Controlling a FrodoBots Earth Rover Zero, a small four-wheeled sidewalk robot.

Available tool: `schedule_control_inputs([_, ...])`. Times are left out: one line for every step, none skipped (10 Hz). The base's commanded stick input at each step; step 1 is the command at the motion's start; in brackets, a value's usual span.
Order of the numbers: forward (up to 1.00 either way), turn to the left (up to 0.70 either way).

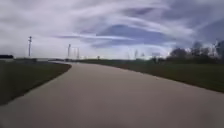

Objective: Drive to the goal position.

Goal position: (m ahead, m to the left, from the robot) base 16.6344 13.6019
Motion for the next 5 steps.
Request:
schedule_control_inputs([1.0, 0.0])
schedule_control_inputs([1.0, 0.0])
schedule_control_inputs([1.0, 0.0])
schedule_control_inputs([1.0, 0.0])
schedule_control_inputs([1.0, 0.01])
